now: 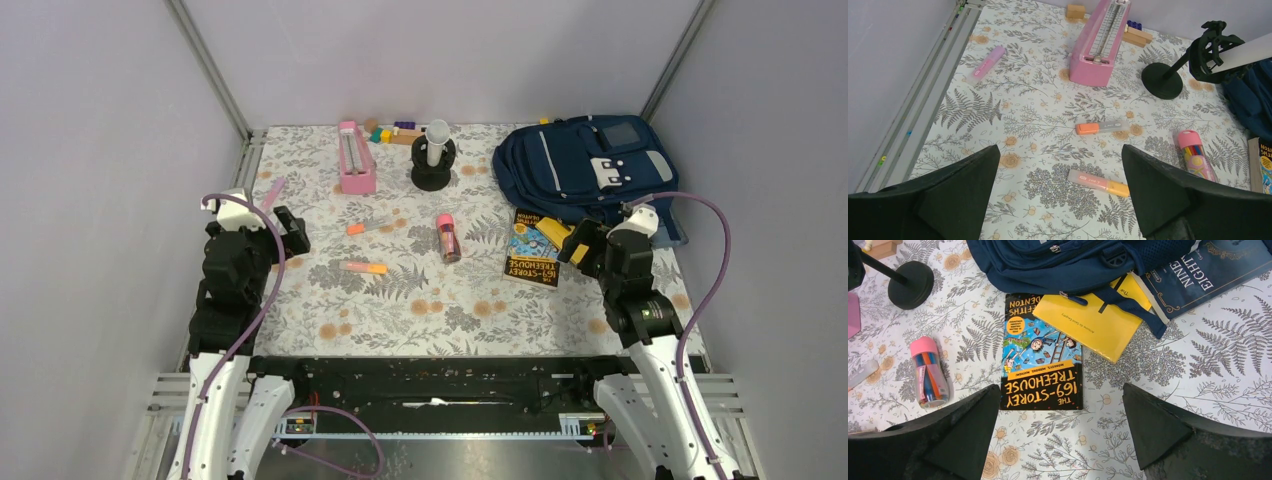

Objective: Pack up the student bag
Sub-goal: Move the student bag to the center of the board.

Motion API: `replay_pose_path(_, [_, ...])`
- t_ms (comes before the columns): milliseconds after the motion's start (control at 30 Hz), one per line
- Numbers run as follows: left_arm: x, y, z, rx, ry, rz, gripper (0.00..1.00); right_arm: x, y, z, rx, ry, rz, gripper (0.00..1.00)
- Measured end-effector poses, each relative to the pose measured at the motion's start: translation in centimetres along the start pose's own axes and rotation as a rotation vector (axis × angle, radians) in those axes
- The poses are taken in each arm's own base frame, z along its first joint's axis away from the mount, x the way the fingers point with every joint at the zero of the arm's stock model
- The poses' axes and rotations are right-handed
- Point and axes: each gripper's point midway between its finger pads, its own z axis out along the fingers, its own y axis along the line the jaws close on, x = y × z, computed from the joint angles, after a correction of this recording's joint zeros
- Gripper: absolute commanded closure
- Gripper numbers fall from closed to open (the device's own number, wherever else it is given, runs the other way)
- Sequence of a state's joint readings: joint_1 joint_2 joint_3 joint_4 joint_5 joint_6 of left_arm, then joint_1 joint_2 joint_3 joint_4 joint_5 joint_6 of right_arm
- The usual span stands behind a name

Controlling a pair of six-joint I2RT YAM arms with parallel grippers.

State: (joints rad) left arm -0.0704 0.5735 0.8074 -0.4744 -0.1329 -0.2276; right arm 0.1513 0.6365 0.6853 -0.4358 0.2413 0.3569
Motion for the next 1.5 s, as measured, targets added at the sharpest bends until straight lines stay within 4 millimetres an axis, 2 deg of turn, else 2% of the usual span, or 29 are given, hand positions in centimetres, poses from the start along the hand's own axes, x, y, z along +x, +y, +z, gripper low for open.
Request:
replay_pose_path(200, [0.1,-0.2,0.1,0.008,0.004,0.000,0.01,-0.2,0.1,-0.3,-0.013,-0.010,-0.004,0.02])
replay_pose_path(467, [1.7,-1.1,2.1,0.045,0.117,0.026,0.01,-3.3,1.4,-1.8,-0.077,-0.100,-0.032,0.02])
replay_pose_path(567, [1.4,-2.2,3.0,0.079,0.179,0.007,0.02,-4.2,2.2,-1.4,-0.094,-0.100,-0.045,0.02])
replay_pose_path(667, [-0.2,-3.9,3.8,0.131,0.207,-0.018,0.01,-4.1,2.5,-0.5,-0.095,-0.080,-0.064,0.02])
replay_pose_path(767, [-2.4,-5.2,4.2,0.175,0.183,-0.027,0.01,-3.8,3.6,1.1,-0.091,-0.016,-0.125,0.02])
replay_pose_path(867, [-3.8,-5.7,4.1,0.193,0.145,-0.019,0.01,-3.5,6.5,3.2,-0.113,0.060,-0.242,0.02])
replay_pose_path(933, [-3.7,-5.5,4.0,0.194,0.141,-0.003,0.01,-2.8,7.9,4.5,-0.115,0.116,-0.315,0.02])
replay_pose_path(1100, [-1.7,-5.0,4.0,0.186,0.180,0.020,0.01,-0.8,10.6,8.3,-0.091,0.240,-0.517,0.02])
replay_pose_path(1300, [-1.9,-4.9,3.6,0.189,0.166,0.030,0.01,1.7,14.3,14.2,-0.058,0.341,-0.770,0.02])
replay_pose_path(1433, [-2.0,-4.9,3.5,0.190,0.163,0.032,0.01,2.4,14.8,18.5,0.015,0.364,-0.894,0.01])
replay_pose_path(1500, [-1.9,-4.9,3.5,0.190,0.164,0.033,0.01,2.8,14.6,20.3,0.054,0.375,-0.951,0.05])
